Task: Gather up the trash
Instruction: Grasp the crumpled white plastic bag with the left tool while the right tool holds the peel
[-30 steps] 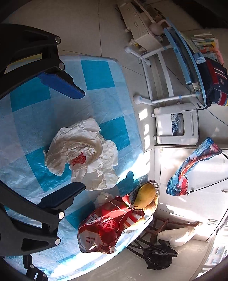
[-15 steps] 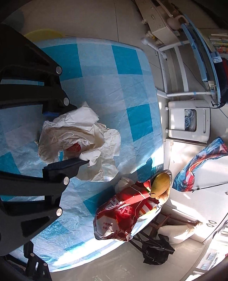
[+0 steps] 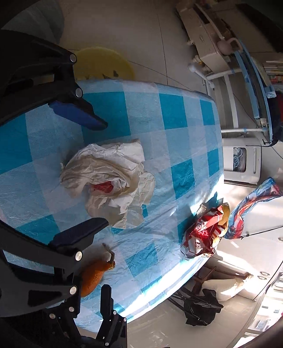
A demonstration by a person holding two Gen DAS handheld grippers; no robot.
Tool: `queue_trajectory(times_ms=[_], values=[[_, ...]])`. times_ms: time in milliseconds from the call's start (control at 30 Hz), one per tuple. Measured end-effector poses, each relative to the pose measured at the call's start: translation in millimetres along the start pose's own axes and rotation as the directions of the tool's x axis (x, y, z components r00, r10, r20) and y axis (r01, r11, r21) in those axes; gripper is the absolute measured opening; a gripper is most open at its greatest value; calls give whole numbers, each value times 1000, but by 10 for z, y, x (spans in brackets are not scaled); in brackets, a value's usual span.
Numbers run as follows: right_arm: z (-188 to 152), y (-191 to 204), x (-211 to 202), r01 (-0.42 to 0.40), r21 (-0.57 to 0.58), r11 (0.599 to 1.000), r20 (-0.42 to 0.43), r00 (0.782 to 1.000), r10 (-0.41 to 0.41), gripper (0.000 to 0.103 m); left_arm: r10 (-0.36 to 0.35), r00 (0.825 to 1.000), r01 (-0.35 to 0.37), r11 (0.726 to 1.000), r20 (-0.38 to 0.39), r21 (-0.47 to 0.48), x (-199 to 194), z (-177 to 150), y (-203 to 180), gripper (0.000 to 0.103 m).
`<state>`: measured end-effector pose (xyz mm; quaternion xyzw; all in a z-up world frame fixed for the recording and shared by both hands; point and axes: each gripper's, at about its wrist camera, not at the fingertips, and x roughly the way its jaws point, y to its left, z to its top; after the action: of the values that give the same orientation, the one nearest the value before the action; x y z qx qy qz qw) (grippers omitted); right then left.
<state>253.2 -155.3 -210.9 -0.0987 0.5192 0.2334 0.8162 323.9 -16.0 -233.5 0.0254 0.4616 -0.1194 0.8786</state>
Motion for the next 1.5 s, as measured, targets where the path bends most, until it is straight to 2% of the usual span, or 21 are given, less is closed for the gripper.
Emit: queue_trajectory(times_ms=[67, 200, 400, 633, 867, 1033, 1100, 1167, 1267, 1333, 1400, 1433, 1467, 1500], values=[[-3, 17, -51, 11, 10, 1000, 22, 1000, -11, 59, 28, 999, -29, 999, 39, 22, -123, -49, -1, 90], [32, 77, -83, 27, 1, 1000, 41, 999, -27, 62, 59, 996, -62, 997, 67, 45, -198, -49, 76, 93], [78, 192, 60, 40, -27, 999, 8, 999, -40, 62, 69, 996, -72, 996, 55, 51, -130, -26, 135, 93], [58, 228, 147, 38, -49, 998, -19, 999, -39, 62, 99, 992, -108, 985, 75, 131, -124, 7, -5, 95], [11, 141, 140, 21, -10, 1000, -5, 1000, -21, 62, 113, 991, -124, 973, 65, 195, -67, -2, -151, 95], [14, 55, 111, 37, 18, 999, 5, 999, -37, 39, 111, 993, -119, 970, 50, 210, -16, -18, -193, 95], [31, 60, 117, 45, 15, 999, 6, 999, -45, 27, 108, 993, -115, 971, 44, 208, 4, -22, -191, 95], [37, 69, 116, 63, 10, 998, 11, 998, -63, 25, 104, 994, -109, 973, 37, 203, 18, -30, -182, 95], [38, 64, 119, 82, 9, 997, 10, 997, -82, 25, 78, 997, -81, 980, 23, 181, 34, -37, -151, 95], [44, 41, 118, 102, 20, 995, 14, 995, -102, 25, 13, 1000, -14, 990, 12, 137, 40, -34, -94, 95], [40, -12, 114, 101, 45, 994, 15, 995, -102, 27, -83, 997, 82, 995, 9, 58, 31, -23, 0, 89], [39, -33, 109, 91, 58, 994, 19, 996, -92, 28, -117, 993, 117, 993, 2, 18, 38, -18, 55, 78], [39, -44, 107, 83, 66, 994, 20, 996, -85, 29, -140, 990, 140, 990, -6, -11, 41, -10, 106, 73], [37, -46, 105, 81, 68, 994, 20, 996, -82, 32, -154, 988, 154, 988, -7, -34, 50, -12, 132, 73]])
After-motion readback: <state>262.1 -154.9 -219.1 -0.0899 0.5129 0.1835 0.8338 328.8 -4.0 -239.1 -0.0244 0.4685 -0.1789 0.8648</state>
